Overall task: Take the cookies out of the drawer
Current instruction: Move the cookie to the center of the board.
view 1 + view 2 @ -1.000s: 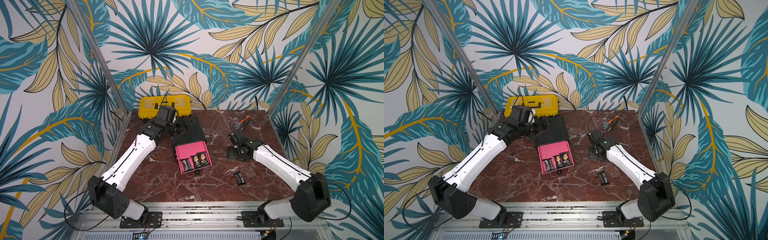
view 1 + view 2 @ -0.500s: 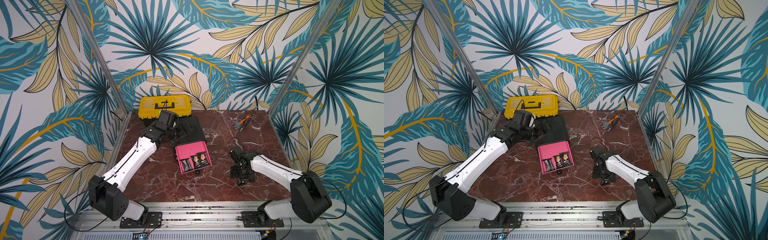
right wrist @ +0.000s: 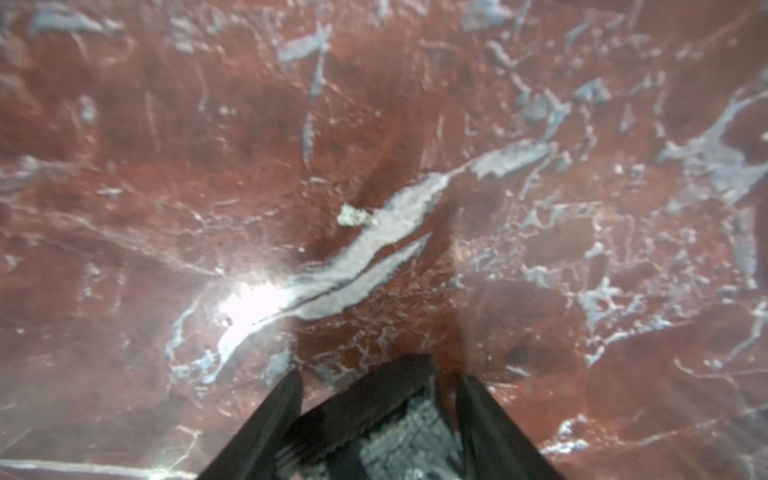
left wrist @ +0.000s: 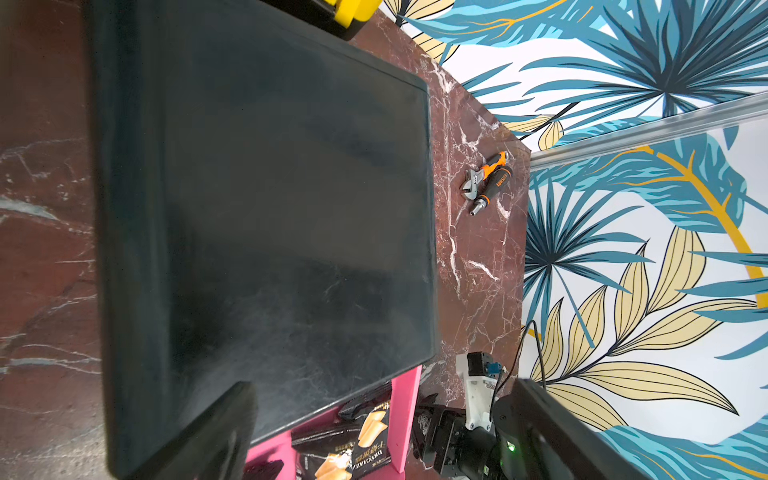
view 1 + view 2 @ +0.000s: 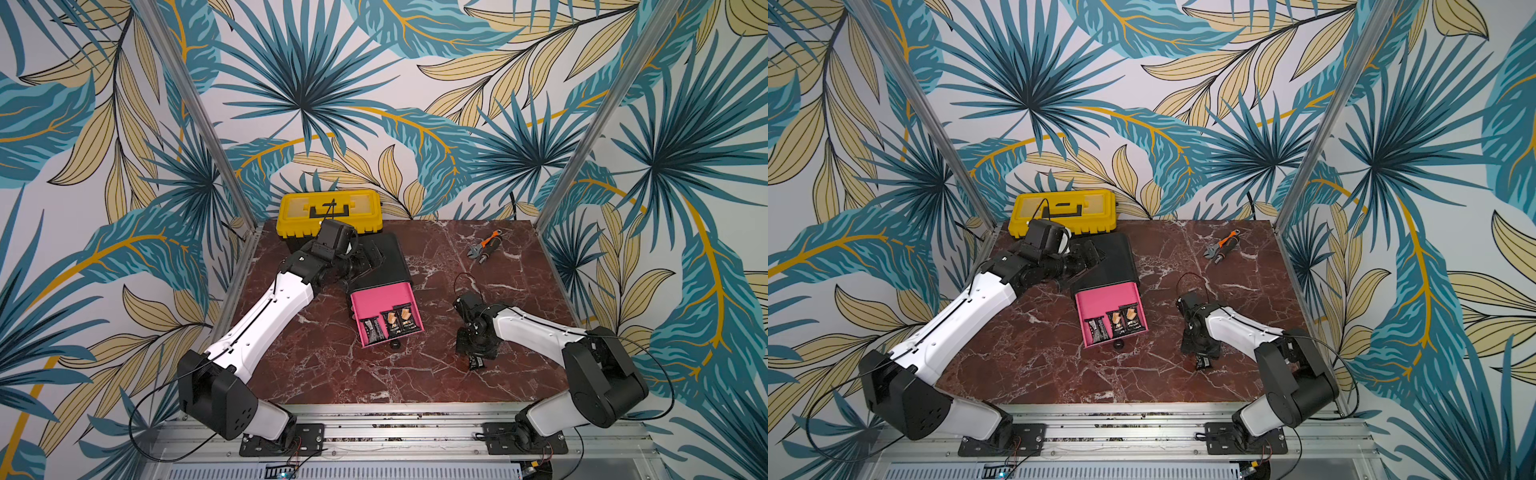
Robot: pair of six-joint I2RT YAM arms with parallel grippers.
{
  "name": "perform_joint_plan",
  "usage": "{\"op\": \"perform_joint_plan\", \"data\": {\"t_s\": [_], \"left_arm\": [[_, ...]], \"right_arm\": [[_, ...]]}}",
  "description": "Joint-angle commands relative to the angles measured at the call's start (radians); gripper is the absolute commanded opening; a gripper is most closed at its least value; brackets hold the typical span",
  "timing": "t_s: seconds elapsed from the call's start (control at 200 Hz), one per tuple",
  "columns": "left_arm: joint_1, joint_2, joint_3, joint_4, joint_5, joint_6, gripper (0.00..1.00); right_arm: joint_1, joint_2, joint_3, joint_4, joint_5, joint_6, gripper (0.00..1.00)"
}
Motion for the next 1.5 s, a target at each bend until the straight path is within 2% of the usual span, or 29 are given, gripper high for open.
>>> {"op": "perform_joint_plan", "data": {"t_s": [0.0, 0.17, 0.28, 0.491, 0.651, 0.806, 0.912, 0.972, 1.007, 1.097, 1.342, 1.498], "left_arm": [[-0.003, -0.008, 0.058, -0.015, -0.012, 0.022, 1.0], [-0.003, -0.011, 0.059, -0.018, -0.021, 0.028, 1.0], [-0.002, -0.021, 0.058, -0.018, -0.038, 0.032, 1.0], [0.016, -0.064, 0.042, -0.003, -0.108, 0.047, 1.0], [0.061, -0.081, 0.031, -0.025, -0.086, 0.037, 1.0], [0.069, -0.087, 0.032, -0.074, -0.07, 0.05, 1.0], [0.069, -0.091, 0.019, -0.103, -0.07, 0.042, 1.0], [0.069, -0.096, 0.005, -0.1, -0.068, 0.028, 1.0], [0.069, -0.098, -0.001, -0.096, -0.066, 0.02, 1.0], [0.069, -0.096, -0.007, -0.09, -0.062, 0.01, 1.0], [0.068, -0.114, -0.016, -0.092, -0.044, 0.033, 1.0], [0.067, -0.139, -0.071, -0.02, 0.036, 0.035, 1.0]], "right_arm": [[-0.001, 0.014, -0.008, 0.041, -0.039, 0.029, 0.55], [-0.002, 0.037, 0.032, 0.07, -0.04, 0.062, 0.46], [-0.001, 0.065, 0.083, 0.07, -0.032, 0.049, 0.44], [-0.001, 0.176, 0.26, 0.048, -0.037, -0.007, 0.44], [-0.001, 0.325, 0.419, 0.038, -0.072, -0.032, 0.44], [-0.001, 0.423, 0.506, 0.038, -0.088, -0.022, 0.44], [-0.001, 0.443, 0.523, 0.039, -0.12, -0.019, 0.53], [-0.001, 0.427, 0.525, 0.044, -0.137, -0.03, 0.62], [-0.001, 0.408, 0.524, 0.044, -0.135, -0.039, 0.71], [-0.001, 0.349, 0.513, 0.042, -0.115, -0.063, 0.8], [-0.001, 0.163, 0.422, 0.006, -0.041, -0.08, 0.83], [0.004, 0.008, 0.368, -0.048, -0.024, -0.057, 0.83]]}}
